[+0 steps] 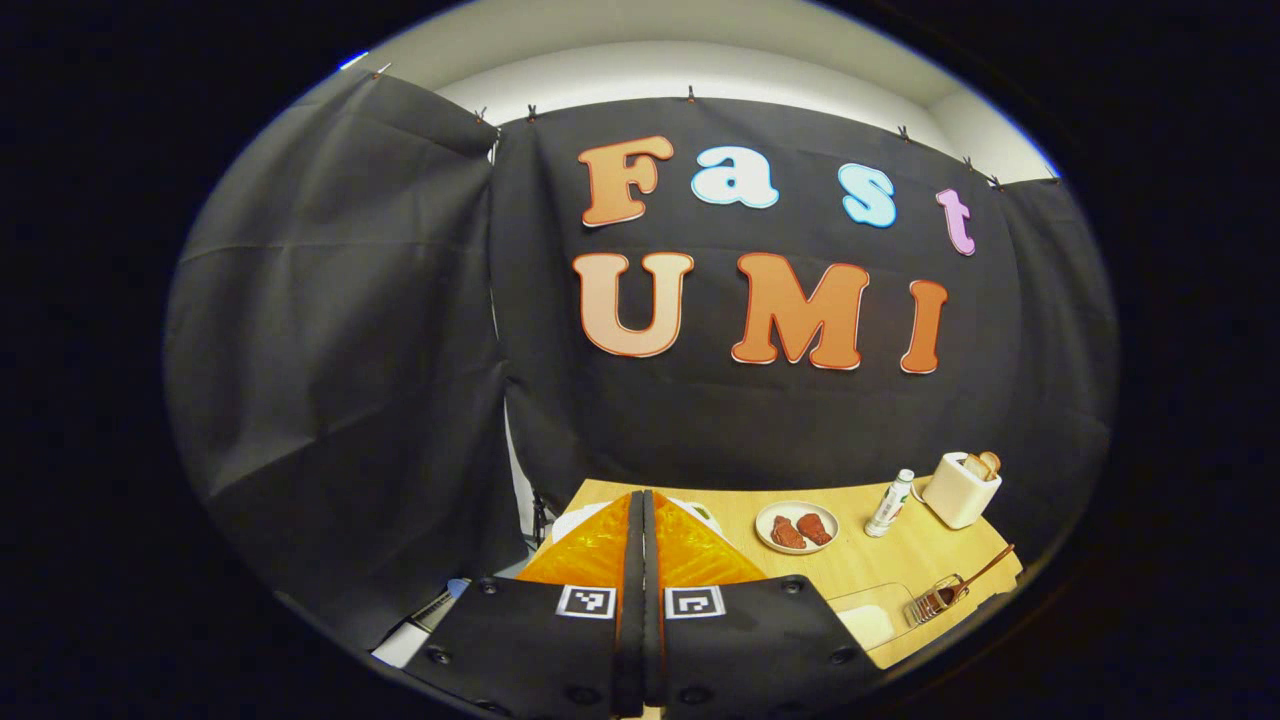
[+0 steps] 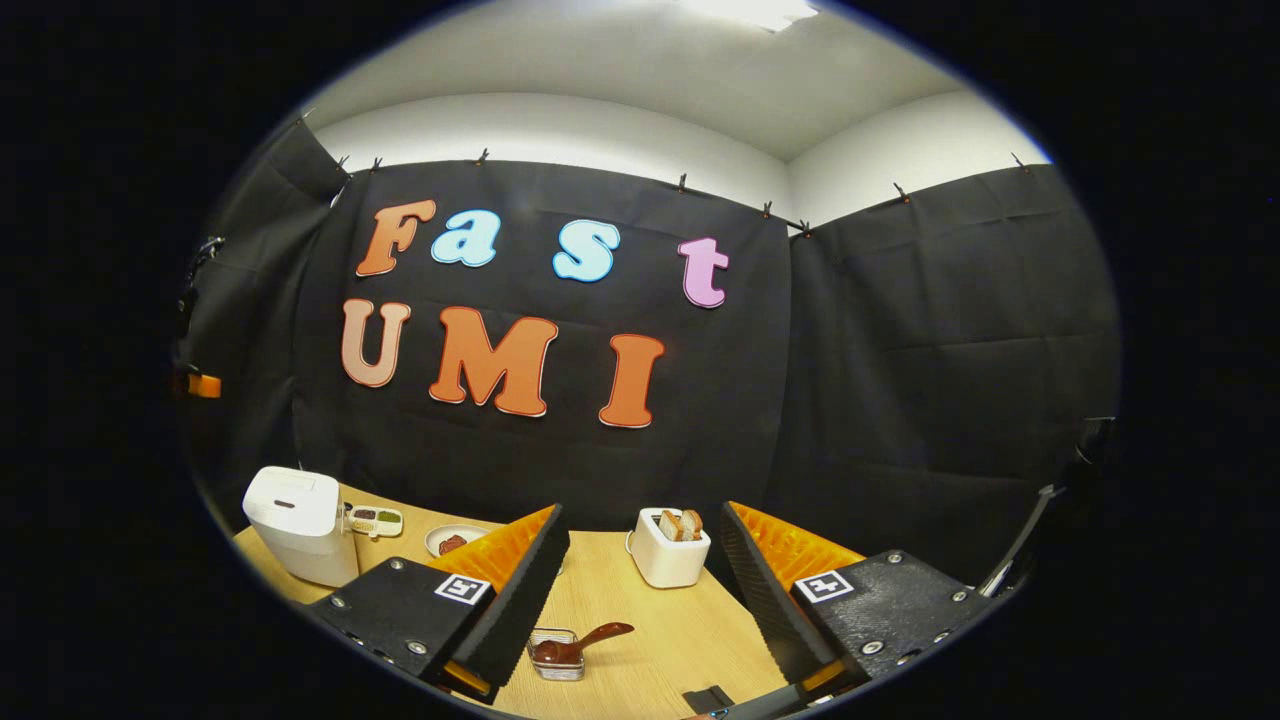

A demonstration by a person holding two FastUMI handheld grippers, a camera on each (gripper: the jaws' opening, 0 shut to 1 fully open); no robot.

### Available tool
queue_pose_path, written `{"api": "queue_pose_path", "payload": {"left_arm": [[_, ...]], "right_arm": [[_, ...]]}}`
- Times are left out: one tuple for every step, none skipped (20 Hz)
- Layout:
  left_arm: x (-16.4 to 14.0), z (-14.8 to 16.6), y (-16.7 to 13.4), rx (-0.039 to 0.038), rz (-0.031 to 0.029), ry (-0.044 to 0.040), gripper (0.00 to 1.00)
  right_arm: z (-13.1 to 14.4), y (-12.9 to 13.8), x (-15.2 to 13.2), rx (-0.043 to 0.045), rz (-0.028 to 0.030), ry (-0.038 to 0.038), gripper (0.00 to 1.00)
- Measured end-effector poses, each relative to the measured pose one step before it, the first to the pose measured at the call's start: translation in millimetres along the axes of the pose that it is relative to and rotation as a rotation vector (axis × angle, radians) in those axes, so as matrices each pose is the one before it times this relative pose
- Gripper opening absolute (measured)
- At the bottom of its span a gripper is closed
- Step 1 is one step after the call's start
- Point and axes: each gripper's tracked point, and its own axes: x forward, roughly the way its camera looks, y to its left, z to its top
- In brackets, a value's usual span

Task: Close the left gripper, press the button to open the rice cooker; take a wooden spoon from the chopstick holder with the right hand, scoop a spoonful of rice and pour it into the rice cooker, then put the wooden spoon back into the chopstick holder.

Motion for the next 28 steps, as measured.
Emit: {"api": "queue_pose_path", "payload": {"left_arm": [[10.61,-6.71,0.71,-0.00661,-0.00891,0.02040,0.04],[9.24,-6.51,-1.28,-0.01225,-0.00752,0.02259,0.05],[10.48,-7.54,0.05,-0.00443,-0.00129,0.02381,0.04],[10.52,-8.57,2.47,0.00511,0.00407,0.02487,0.05],[8.85,-6.15,0.47,0.00940,-0.00068,0.01592,0.04],[8.59,-7.68,-0.92,0.00883,-0.00120,0.02048,0.04],[8.99,-5.79,-3.56,-0.00123,-0.01057,0.01686,0.04],[9.87,-6.56,-2.98,-0.00382,-0.01202,0.01783,0.05],[7.62,-7.11,-3.49,-0.00293,-0.01124,0.01269,0.05],[10.27,-8.09,-2.47,0.00156,-0.00454,0.02029,0.05],[10.31,-9.57,-3.36,0.00139,-0.00855,0.01758,0.05],[7.33,-7.43,-3.58,-0.00295,-0.01143,0.02384,0.04],[5.97,-8.80,-4.65,-0.00405,-0.01394,0.01771,0.05],[5.99,-6.94,-3.38,-0.00326,-0.01050,0.01635,0.05],[6.41,-5.99,-4.05,-0.00127,-0.01069,0.01526,0.05],[4.11,-6.65,-1.71,0.00054,-0.00530,0.01642,0.05],[3.03,-5.31,-2.05,-0.00096,-0.00880,0.01430,0.05],[4.08,-4.36,-2.46,-0.00185,-0.00744,0.01298,0.04],[6.04,-4.51,-0.98,-0.00388,-0.00861,0.01216,0.04],[5.27,-5.88,-0.65,-0.00900,-0.00544,0.01790,0.04],[3.49,-5.19,-0.36,-0.01195,-0.00449,0.01872,0.04],[2.49,-5.73,1.02,-0.00822,0.00051,0.01523,0.04],[1.50,-3.02,2.94,0.00264,0.00605,0.00775,0.05],[0.95,-3.32,1.18,0.00753,0.00538,0.00554,0.05],[2.64,-2.36,-0.21,0.00059,-0.00243,0.00965,0.05],[0.77,-4.16,-0.99,-0.00942,0.00061,0.01747,0.05],[-1.67,5.64,-0.36,-0.00047,-0.00177,-0.01460,0.05],[1.87,-4.79,0.61,0.00535,0.00163,0.02170,0.05]], "right_arm": [[-1.84,-2.42,0.40,-0.00148,-0.00382,0.00299,0.95],[-0.76,-1.18,-0.84,-0.00398,-0.00471,0.00560,0.95],[-2.41,-1.61,-0.26,-0.00432,-0.00569,0.00531,0.95],[-0.78,-2.02,-0.52,-0.00271,-0.00507,0.00456,0.95],[-1.15,-1.30,0.26,-0.00120,-0.00433,0.00498,0.95],[-0.77,-0.84,-0.16,-0.00064,-0.00450,0.00428,0.95],[-0.39,-1.64,0.49,-0.00093,-0.00535,0.00462,0.95],[-1.44,-0.78,-0.16,-0.00207,-0.00489,0.00408,0.95],[-1.82,-1.12,0.34,-0.00259,-0.00503,0.00551,0.95],[-1.81,-0.20,0.40,-0.00246,-0.00528,0.00572,0.95],[-2.45,0.45,0.10,-0.00285,-0.00184,0.00693,0.95],[-3.52,0.45,-0.10,-0.00174,-0.00197,0.00803,0.95],[-1.56,-0.08,-1.26,0.00068,0.00040,0.00508,0.95],[1.01,0.89,-1.05,0.00280,0.00493,0.00051,0.95],[0.02,1.56,1.17,0.00340,0.00226,-0.00004,0.95],[-0.83,0.04,0.52,0.00292,-0.00168,0.00197,0.95],[-0.27,-1.48,-0.28,0.00199,-0.00189,0.00134,0.95],[1.14,-1.54,0.49,0.00355,-0.00381,-0.00221,0.95],[1.25,-0.74,0.95,0.00535,-0.00187,-0.00234,0.95],[0.82,-0.45,0.21,0.00702,-0.00017,-0.00312,0.95],[-0.02,-0.66,-0.17,0.00586,-0.00042,0.00053,0.95],[-0.41,-1.05,0.08,0.00416,-0.00070,0.00199,0.95],[-2.65,-1.33,0.32,0.00267,-0.00193,0.00259,0.95],[-1.27,-0.83,0.32,0.00166,-0.00145,0.00283,0.95],[-0.86,-1.95,-0.06,0.00206,-0.00165,0.00358,0.95],[-1.40,-0.72,-0.13,0.00253,-0.00020,0.00439,0.95],[-2.40,-0.71,-1.73,0.00388,-0.00083,0.00446,0.95],[-0.40,0.17,0.38,0.00529,0.00031,0.00282,0.95]]}}
